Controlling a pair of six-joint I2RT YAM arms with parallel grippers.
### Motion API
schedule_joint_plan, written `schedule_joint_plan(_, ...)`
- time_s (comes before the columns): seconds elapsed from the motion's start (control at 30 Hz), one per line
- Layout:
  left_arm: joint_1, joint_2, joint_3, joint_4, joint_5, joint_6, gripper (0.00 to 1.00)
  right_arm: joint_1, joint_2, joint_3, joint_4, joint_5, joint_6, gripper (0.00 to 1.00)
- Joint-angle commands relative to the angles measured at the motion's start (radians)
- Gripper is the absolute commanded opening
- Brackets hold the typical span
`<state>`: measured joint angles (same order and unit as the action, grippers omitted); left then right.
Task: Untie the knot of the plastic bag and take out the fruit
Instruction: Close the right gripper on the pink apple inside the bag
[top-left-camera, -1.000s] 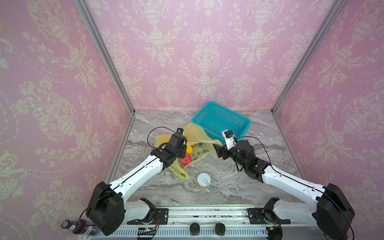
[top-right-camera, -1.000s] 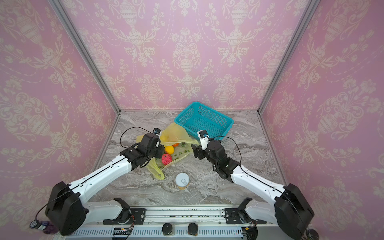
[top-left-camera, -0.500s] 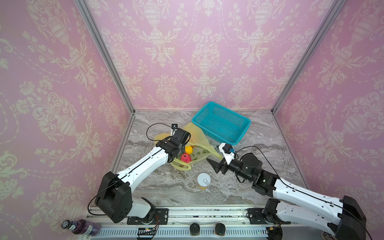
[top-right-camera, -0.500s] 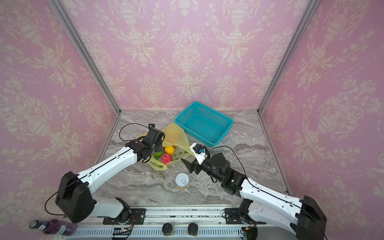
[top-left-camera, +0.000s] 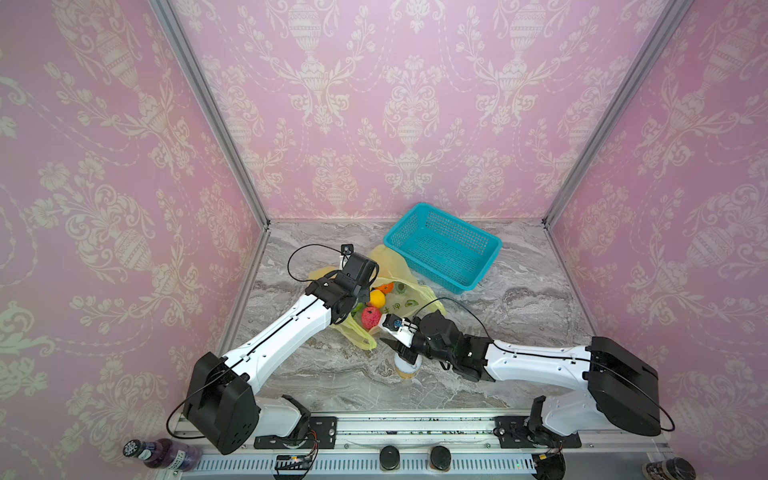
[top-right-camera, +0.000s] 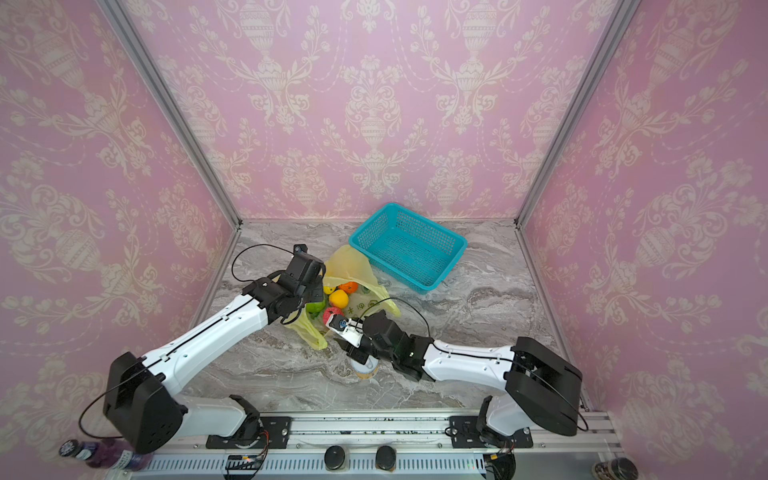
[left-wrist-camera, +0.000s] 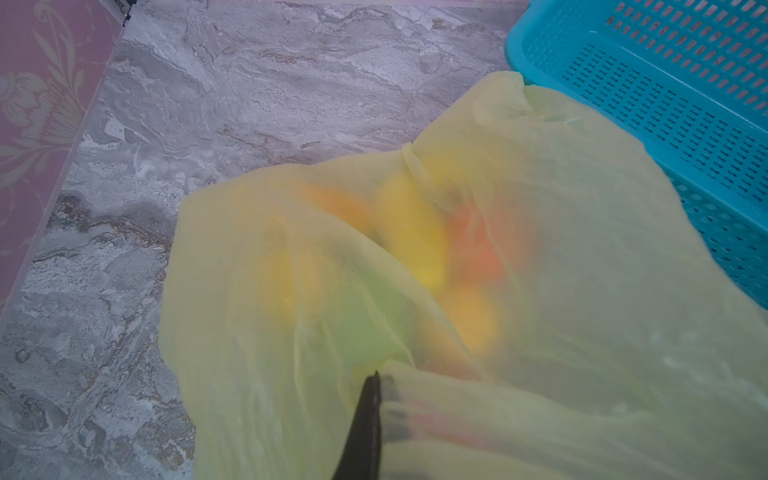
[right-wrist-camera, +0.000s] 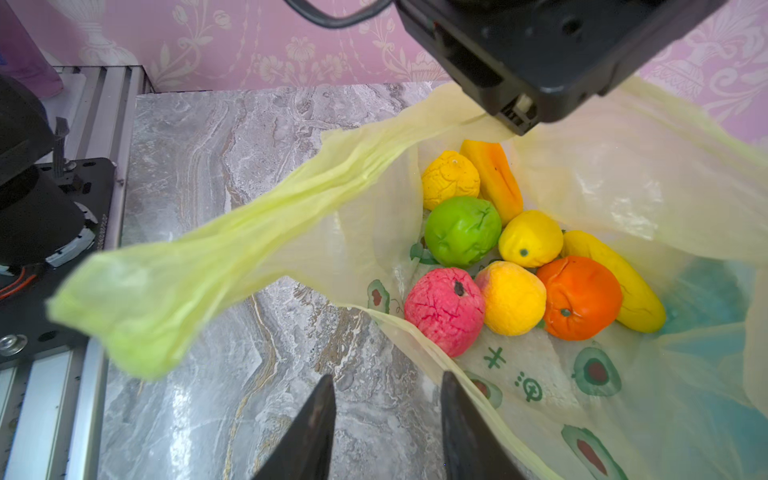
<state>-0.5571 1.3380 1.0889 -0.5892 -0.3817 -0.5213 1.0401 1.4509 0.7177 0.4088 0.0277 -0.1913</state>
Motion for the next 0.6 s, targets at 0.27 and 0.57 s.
schedule_joint_plan(0.27,0.009,-0.134,-0.088,0.115,0.049,0.040,0.00,-0.085,0.178,0.093,0.050,0.075,0.013,0.39)
schedule_joint_plan(0.57,0.009,-0.131,-0.086,0.118,0.060,0.041,0.00,-0.100,0.299,0.207,-0.018,0.061,0.039,0.45)
